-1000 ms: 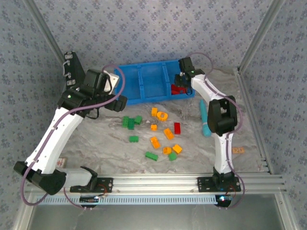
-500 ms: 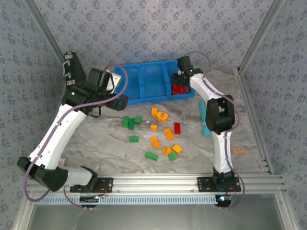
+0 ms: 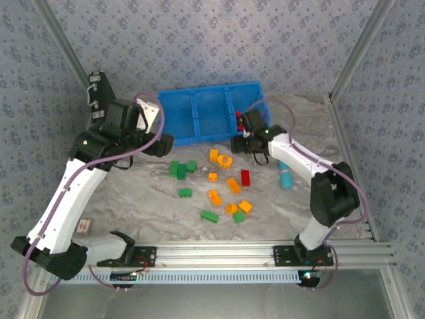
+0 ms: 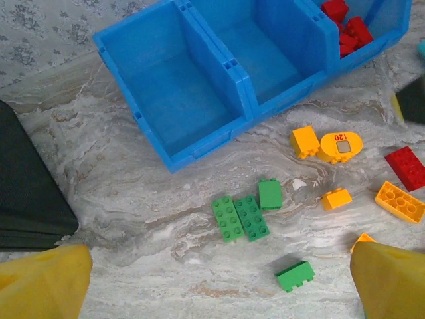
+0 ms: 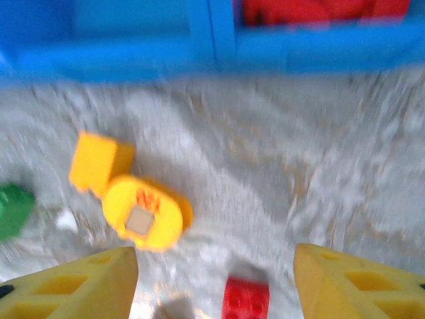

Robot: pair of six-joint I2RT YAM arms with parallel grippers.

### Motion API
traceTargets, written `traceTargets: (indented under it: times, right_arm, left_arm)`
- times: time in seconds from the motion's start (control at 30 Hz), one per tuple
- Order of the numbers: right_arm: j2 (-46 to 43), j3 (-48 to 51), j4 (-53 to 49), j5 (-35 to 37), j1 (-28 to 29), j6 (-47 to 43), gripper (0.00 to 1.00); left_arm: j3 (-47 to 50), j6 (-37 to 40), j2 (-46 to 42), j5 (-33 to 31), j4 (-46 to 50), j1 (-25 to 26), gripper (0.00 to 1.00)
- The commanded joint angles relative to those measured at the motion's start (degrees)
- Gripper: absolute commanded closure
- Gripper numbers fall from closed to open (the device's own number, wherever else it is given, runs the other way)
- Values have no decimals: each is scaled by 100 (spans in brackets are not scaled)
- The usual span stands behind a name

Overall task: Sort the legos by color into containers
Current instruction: Pick up the lego from the center of the table.

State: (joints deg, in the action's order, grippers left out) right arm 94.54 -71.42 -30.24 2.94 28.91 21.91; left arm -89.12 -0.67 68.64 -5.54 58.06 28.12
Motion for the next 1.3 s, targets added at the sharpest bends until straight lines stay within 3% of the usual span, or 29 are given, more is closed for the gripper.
traceTargets:
  times: [0.0,0.23,0.4,0.7,1.0,1.27]
  right_arm:
    - [-303,706,-65,257,196,549,33]
    - [-569,1449,105,393,521,1310,28]
    - [-306,1514,200,522,522,1354,26]
    - [429,1344,528,443,381,1176,43]
    - [480,1227,368,440,238,994,72]
    - [214,362,-327,435,-248,308,76]
  left_arm:
    - [-14,-28,-25,162,-120,-26,0]
    - [-58,-158,-30,395,-231,-26,0]
    - [-35,-200,-9,413,-234,-26,0]
    - [-82,-218,-1,308,-144,-26,0]
    - [-90,-210,62,284,-133,-26,0]
    - [-113,-196,10,105,-42,-26,0]
